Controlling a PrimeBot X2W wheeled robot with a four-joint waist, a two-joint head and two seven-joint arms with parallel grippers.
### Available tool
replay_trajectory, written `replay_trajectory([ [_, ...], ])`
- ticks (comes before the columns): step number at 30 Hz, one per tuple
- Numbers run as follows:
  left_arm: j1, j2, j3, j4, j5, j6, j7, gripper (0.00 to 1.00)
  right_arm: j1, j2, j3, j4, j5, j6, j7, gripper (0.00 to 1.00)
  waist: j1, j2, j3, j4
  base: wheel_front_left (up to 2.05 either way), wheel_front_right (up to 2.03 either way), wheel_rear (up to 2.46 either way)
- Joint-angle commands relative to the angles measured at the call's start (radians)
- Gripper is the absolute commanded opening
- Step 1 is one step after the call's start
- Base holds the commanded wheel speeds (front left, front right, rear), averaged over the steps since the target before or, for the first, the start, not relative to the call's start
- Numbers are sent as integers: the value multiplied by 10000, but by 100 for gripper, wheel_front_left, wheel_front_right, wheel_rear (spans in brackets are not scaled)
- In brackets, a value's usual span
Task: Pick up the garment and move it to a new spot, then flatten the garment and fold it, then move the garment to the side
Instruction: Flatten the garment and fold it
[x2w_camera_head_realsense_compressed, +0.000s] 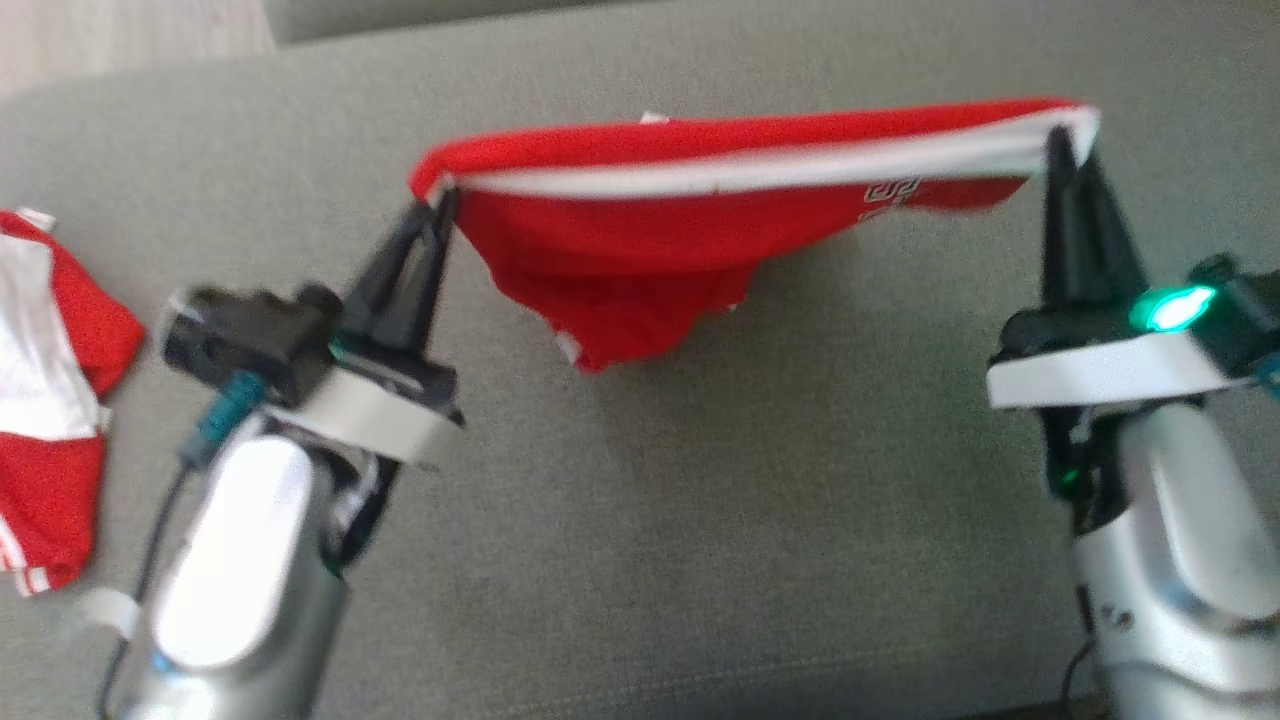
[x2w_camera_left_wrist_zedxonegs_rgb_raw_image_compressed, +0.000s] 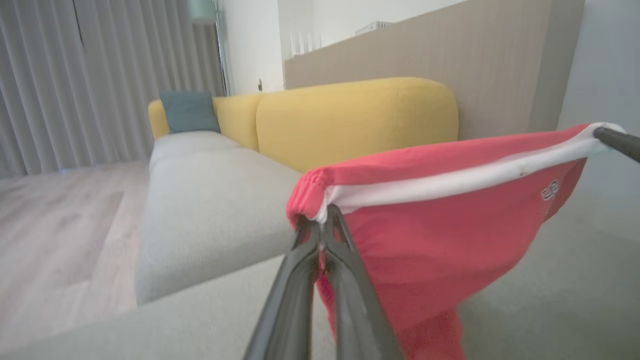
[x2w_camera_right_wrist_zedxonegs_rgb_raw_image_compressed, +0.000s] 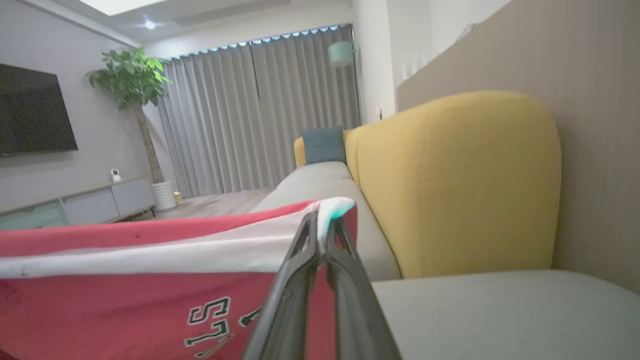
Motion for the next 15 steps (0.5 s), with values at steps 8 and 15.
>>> replay_trajectory([
  [8,-2058,1775,34,-808,-15,14,-51,0,-1884,-964,493,-1114,368,-9,-36,0,0,0,-1035,191,0,0,0],
  [15,-3787,2536,-181,-150,-162,14,-51,0,-3902,-1648,1063,-568,654,-9,-36,0,0,0,-666,352,0,0,0],
])
